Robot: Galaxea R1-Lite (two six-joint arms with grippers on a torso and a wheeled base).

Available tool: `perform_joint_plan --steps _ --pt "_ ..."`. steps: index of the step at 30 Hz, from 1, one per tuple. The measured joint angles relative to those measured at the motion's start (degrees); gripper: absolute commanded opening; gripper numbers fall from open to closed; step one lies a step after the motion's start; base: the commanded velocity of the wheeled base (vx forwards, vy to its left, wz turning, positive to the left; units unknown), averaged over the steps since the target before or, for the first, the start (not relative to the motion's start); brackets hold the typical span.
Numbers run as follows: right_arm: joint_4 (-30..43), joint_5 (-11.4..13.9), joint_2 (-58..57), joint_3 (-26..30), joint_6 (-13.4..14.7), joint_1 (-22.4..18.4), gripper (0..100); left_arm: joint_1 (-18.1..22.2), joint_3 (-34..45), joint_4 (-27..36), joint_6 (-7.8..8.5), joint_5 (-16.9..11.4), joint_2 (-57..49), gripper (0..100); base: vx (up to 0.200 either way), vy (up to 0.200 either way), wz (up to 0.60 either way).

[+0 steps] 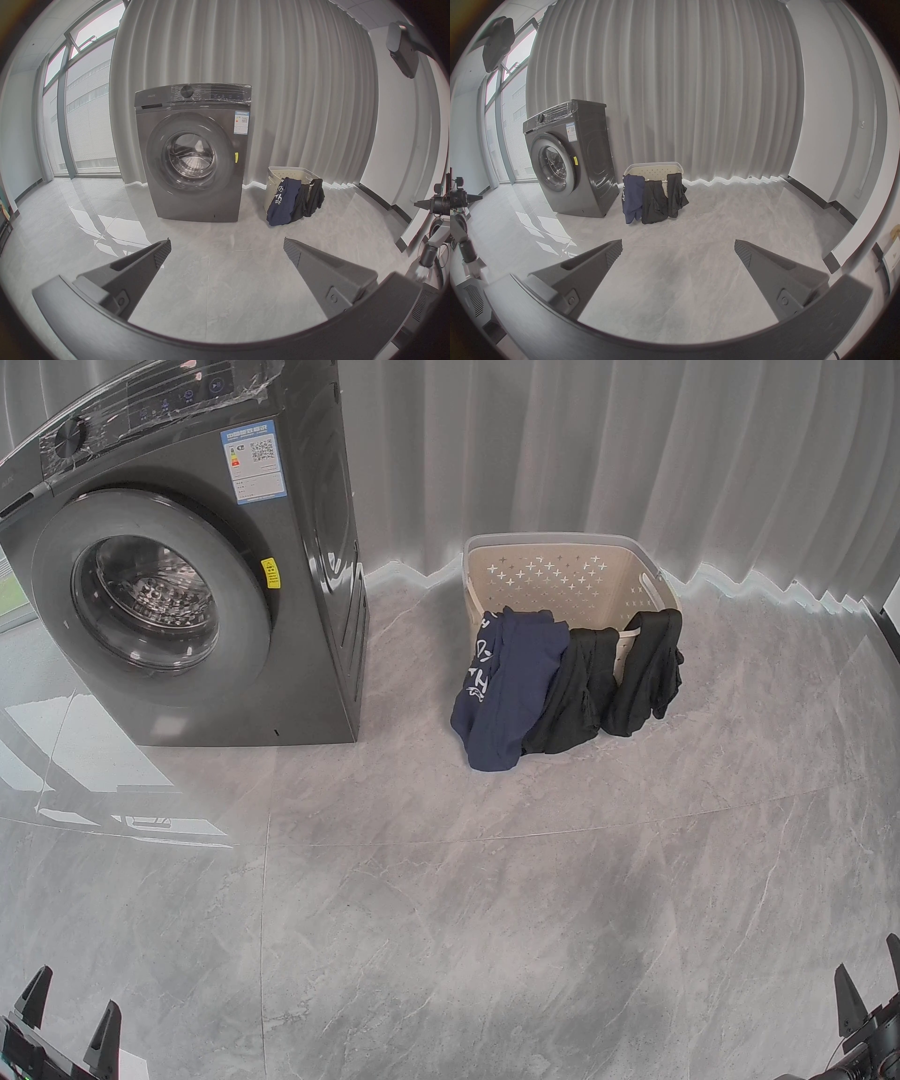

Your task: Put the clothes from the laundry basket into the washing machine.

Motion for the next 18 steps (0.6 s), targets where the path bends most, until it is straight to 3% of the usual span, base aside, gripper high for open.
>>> perform_joint_plan --steps 15,18 --pt "0.0 0.0 0.0 0.0 0.0 0.0 100 -0.1 0.0 0.0 0.15 0.0 0.0 100 0.2 0.0 0.0" --pt "0.0 0.0 0.0 0.0 0.0 0.0 100 -0.1 0.0 0.0 0.09 0.0 0.0 100 0.0 0.0 0.0"
